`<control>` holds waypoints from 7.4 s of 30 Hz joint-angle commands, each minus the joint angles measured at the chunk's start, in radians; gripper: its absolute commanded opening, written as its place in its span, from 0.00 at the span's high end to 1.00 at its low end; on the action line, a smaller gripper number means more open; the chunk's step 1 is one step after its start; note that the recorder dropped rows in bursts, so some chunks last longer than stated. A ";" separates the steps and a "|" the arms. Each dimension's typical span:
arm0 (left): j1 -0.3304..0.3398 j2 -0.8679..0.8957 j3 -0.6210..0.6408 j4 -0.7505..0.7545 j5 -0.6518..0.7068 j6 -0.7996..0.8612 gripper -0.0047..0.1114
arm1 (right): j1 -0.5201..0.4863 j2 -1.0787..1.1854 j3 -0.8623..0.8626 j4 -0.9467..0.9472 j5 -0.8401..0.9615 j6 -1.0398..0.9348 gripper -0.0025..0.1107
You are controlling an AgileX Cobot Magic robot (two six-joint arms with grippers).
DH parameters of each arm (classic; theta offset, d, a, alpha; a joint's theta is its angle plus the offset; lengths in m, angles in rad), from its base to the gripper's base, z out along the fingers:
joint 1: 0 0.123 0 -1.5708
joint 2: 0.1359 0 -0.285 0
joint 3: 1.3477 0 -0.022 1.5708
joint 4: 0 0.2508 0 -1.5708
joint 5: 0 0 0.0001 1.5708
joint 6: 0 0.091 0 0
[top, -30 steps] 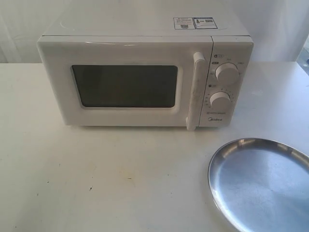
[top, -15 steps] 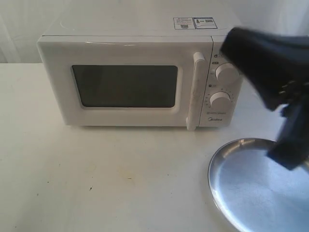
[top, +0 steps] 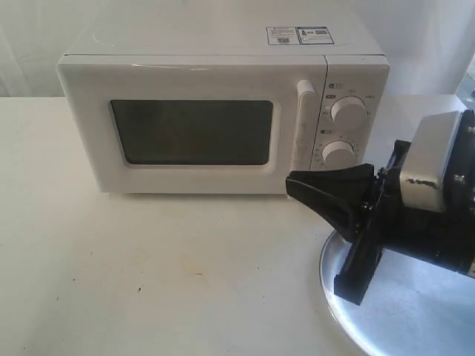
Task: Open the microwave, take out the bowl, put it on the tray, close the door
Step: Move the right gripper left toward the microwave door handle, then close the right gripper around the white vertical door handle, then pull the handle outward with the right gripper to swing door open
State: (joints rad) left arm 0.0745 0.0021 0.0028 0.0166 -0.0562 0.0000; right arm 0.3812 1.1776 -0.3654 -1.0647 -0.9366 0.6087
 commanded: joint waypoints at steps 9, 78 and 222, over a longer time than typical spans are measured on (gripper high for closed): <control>-0.001 -0.002 -0.003 -0.008 -0.004 0.000 0.96 | -0.004 -0.001 0.088 0.222 0.032 -0.012 0.98; -0.001 -0.002 -0.003 -0.008 -0.004 0.000 0.96 | -0.241 0.580 -0.322 -0.045 -0.186 -0.107 0.61; -0.001 -0.002 -0.003 -0.008 -0.004 0.000 0.96 | -0.143 0.424 -0.328 -0.425 -0.284 0.065 0.98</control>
State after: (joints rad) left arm 0.0745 0.0021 0.0028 0.0166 -0.0543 0.0000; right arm 0.2462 1.6797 -0.7128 -1.4613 -1.1421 0.6433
